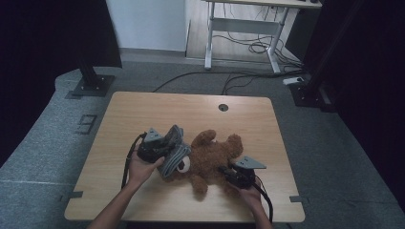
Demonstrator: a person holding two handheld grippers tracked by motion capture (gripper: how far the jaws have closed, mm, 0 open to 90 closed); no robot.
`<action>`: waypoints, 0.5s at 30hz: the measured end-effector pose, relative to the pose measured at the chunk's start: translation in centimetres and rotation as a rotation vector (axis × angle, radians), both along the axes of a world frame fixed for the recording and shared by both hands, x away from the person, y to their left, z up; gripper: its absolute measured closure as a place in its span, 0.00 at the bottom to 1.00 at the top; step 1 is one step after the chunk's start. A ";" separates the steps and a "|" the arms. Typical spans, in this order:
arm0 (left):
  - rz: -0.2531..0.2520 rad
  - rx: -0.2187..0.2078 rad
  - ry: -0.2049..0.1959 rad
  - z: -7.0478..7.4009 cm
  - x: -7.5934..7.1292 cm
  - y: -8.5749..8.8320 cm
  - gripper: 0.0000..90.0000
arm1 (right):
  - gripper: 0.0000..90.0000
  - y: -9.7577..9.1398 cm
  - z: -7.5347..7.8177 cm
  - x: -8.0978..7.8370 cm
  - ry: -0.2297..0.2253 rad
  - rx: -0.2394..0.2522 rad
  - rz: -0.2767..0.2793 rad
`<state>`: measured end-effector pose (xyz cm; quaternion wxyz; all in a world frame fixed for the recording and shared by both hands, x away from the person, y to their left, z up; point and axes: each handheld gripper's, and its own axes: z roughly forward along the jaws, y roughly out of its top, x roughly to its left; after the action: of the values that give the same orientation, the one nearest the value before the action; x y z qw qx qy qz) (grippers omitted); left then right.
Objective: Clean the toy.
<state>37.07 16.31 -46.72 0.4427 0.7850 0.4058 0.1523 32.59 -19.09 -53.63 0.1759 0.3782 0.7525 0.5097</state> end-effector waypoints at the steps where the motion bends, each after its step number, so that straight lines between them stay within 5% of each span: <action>1: 0.024 0.004 -0.001 -0.2 0.0 0.6 0.87 | 0.73 0.0 0.0 0.0 0.000 0.000 0.001; 7: 0.124 -0.004 0.086 -3.2 0.3 3.8 0.87 | 0.73 0.0 0.0 0.0 0.001 0.003 0.001; 11: 0.094 0.016 0.164 -5.7 0.3 3.4 0.88 | 0.73 0.0 0.0 0.1 0.003 0.003 -0.001; 15: 0.090 0.027 0.154 -6.4 -0.3 2.9 0.88 | 0.73 -0.1 -0.1 0.1 0.004 0.002 -0.004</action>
<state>36.79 19.16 -53.09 0.3923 0.7812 0.4714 0.1165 32.67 -19.17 -53.69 0.1750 0.3808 0.7518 0.5091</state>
